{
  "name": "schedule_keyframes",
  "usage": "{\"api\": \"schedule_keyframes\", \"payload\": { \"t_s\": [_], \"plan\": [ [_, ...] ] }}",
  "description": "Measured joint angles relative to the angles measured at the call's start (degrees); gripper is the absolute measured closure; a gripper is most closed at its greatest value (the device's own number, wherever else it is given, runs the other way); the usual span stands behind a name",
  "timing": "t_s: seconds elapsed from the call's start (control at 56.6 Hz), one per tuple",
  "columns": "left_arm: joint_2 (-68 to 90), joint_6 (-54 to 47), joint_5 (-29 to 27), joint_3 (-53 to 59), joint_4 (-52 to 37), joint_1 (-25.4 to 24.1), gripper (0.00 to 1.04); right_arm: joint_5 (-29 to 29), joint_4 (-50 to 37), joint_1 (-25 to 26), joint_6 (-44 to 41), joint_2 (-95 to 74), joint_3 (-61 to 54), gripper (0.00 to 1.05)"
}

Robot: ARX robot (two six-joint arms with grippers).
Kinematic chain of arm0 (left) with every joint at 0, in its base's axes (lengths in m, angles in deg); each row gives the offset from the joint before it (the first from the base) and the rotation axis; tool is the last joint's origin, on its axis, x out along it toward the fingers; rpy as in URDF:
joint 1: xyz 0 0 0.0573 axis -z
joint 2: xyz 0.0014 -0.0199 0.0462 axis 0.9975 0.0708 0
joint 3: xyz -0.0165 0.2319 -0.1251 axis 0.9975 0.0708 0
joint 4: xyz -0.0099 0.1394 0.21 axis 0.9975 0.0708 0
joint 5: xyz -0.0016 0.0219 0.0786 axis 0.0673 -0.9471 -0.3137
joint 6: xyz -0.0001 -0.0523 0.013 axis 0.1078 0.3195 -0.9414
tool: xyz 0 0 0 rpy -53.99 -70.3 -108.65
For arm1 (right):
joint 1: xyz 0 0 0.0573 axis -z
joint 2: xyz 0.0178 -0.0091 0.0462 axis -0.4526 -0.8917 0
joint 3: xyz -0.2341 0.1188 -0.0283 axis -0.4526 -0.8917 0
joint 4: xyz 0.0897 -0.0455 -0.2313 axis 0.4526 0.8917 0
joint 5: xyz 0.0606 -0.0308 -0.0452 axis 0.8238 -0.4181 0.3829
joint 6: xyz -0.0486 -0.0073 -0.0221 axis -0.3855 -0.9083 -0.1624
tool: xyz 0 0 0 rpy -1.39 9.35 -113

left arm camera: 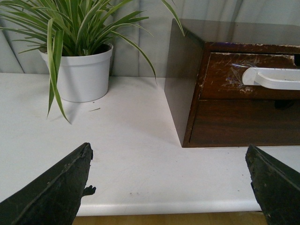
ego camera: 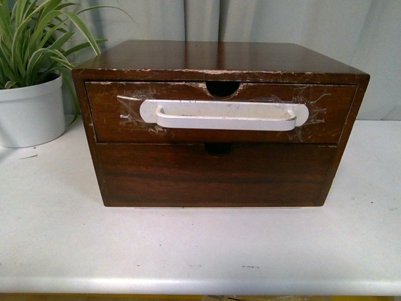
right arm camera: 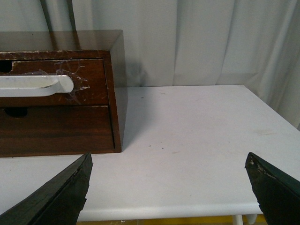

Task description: Open drawer

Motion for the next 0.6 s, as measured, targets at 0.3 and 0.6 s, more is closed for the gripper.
{"api": "schedule_keyframes", "payload": {
  "t_s": [0.3,0.6],
  "plan": [
    [0.0,0.0,0.0,0.0,0.0,0.0,0.06,0.0,0.0,0.0,0.0,0.0,0.0,0.09],
    [0.0,0.0,0.0,0.0,0.0,0.0,0.06,0.0,0.0,0.0,0.0,0.0,0.0,0.09]
  ]
}}
